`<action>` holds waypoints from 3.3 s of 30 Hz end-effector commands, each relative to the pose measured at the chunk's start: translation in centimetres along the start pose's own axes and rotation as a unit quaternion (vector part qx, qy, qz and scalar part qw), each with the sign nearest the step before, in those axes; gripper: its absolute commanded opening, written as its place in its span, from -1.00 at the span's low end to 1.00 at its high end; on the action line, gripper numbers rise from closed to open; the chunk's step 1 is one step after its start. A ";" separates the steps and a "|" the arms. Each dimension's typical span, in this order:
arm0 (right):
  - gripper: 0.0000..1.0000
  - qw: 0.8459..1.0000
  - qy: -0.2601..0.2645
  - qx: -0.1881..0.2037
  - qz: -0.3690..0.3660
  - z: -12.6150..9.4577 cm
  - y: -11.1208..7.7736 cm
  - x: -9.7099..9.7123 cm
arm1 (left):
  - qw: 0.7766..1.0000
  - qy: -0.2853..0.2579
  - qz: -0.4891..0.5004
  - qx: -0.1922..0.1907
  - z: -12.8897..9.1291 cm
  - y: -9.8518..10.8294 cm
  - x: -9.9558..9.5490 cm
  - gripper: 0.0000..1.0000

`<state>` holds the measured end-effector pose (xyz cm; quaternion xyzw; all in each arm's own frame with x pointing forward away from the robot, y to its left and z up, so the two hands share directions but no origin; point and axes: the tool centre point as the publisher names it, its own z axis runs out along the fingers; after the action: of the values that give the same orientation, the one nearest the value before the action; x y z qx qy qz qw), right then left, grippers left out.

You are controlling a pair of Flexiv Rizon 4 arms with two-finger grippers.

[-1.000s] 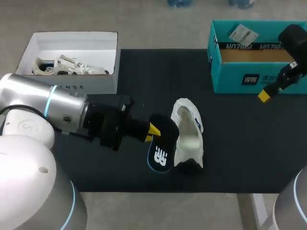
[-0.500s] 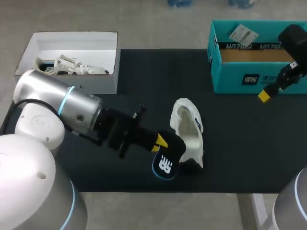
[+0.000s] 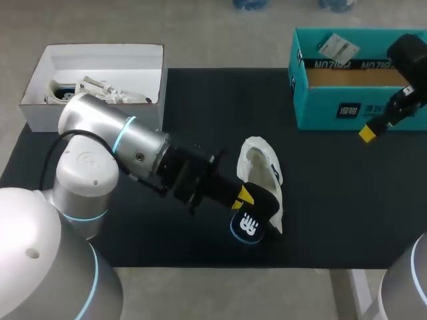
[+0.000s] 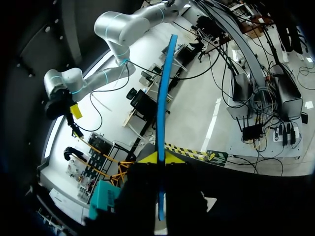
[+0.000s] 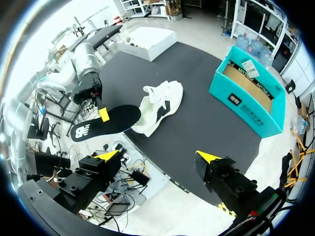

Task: Take the shoe out of the shoebox, open the shoe tongue, remove and reinsert the insole, then place the shoe into the shoebox

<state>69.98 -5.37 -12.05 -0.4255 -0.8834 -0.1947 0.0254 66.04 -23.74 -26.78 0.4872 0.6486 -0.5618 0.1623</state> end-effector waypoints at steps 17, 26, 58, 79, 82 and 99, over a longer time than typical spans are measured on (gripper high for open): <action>1.00 1.000 0.001 0.003 0.000 0.0 0.2 -0.1 | 0.999 0.005 -0.033 -0.028 1.2 5.9 -0.1 -1.00; 1.00 1.000 0.001 0.003 0.000 0.0 0.2 -0.1 | 0.998 0.025 -0.030 -0.043 1.7 8.9 -0.3 -1.00; 1.00 1.000 0.001 0.003 0.000 0.0 0.2 -0.1 | 0.988 0.051 0.035 -0.141 -0.2 13.1 -1.4 0.01; 1.00 1.000 0.001 0.003 0.000 0.0 0.2 -0.1 | 0.988 0.073 0.040 -0.132 1.0 12.7 -0.6 -1.00; 1.00 1.000 0.001 0.003 0.000 0.0 0.2 -0.1 | 0.986 0.079 0.045 -0.138 0.6 13.4 -0.5 -1.00; 1.00 1.000 0.001 0.003 0.000 0.0 0.2 -0.1 | 0.975 0.102 0.063 -0.186 0.6 16.6 0.8 -1.00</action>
<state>69.94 -5.39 -12.00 -0.4251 -0.8835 -0.1949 0.0254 78.99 -25.38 -36.57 0.5457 0.7208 -0.3700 0.2139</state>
